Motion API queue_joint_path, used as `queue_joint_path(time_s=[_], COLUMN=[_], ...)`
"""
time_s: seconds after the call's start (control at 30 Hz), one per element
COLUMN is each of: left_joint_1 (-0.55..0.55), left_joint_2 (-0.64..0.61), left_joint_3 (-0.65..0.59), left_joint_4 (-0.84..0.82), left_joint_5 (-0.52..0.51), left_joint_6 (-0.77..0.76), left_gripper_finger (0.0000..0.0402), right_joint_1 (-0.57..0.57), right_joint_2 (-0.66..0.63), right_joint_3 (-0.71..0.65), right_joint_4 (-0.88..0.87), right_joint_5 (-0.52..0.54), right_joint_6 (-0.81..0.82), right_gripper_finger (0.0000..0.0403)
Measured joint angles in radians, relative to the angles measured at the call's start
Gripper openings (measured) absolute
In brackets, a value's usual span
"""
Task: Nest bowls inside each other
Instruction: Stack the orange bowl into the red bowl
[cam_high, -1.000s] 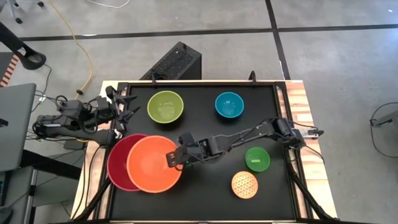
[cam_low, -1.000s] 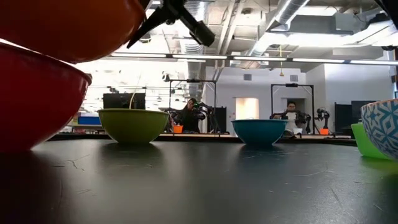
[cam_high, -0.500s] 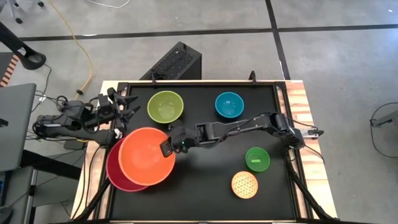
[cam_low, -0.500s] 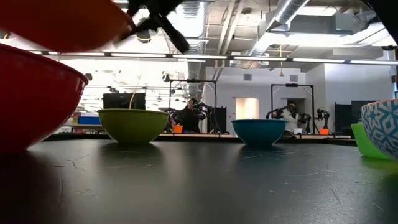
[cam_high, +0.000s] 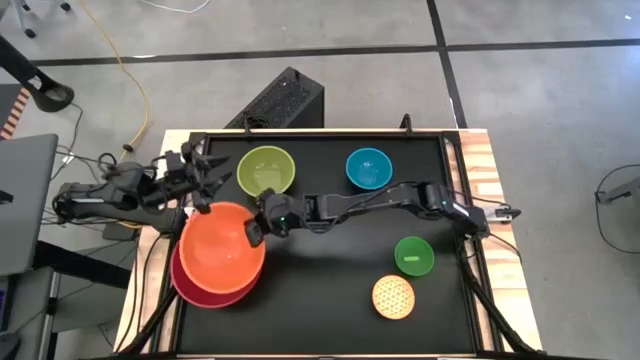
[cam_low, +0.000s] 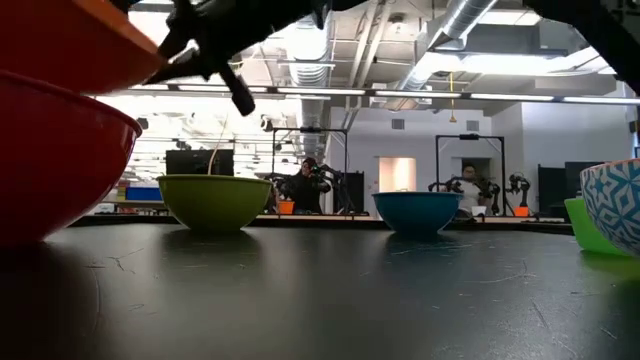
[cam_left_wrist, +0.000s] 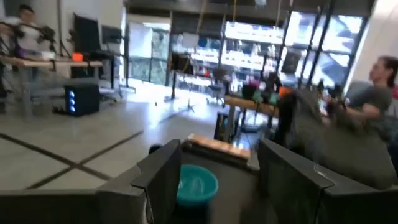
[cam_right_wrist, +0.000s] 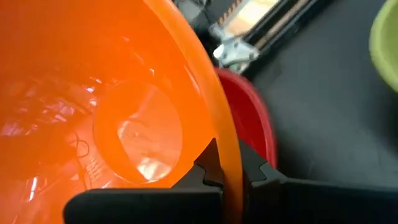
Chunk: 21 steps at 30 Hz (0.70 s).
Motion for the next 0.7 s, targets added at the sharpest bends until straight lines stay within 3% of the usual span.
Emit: queue_joint_path(time_s=[0.17, 0.3, 0.43, 0.7], left_joint_1=[0.000, 0.000, 0.000, 0.000], left_joint_2=[0.005, 0.006, -0.005, -0.023], left_joint_3=[0.004, 0.002, 0.002, 0.002], left_joint_4=[0.060, 0.068, 0.081, 0.057], left_joint_5=[-0.009, -0.006, -0.005, 0.021], left_joint_6=[-0.001, -0.001, 0.017, 0.017], left_gripper_finger=[0.0203, 0.0203, 0.0203, 0.0203], right_joint_1=[-0.007, -0.008, -0.007, -0.002], right_joint_2=[0.107, 0.191, 0.203, 0.188], right_joint_3=[0.160, 0.306, 0.302, 0.302], right_joint_4=[-0.045, -0.206, -0.222, -0.420], right_joint_5=[-0.071, -0.089, -0.096, -0.092], right_joint_6=[-0.026, -0.043, -0.021, -0.005], right_gripper_finger=[0.0015, 0.0015, 0.0015, 0.0015])
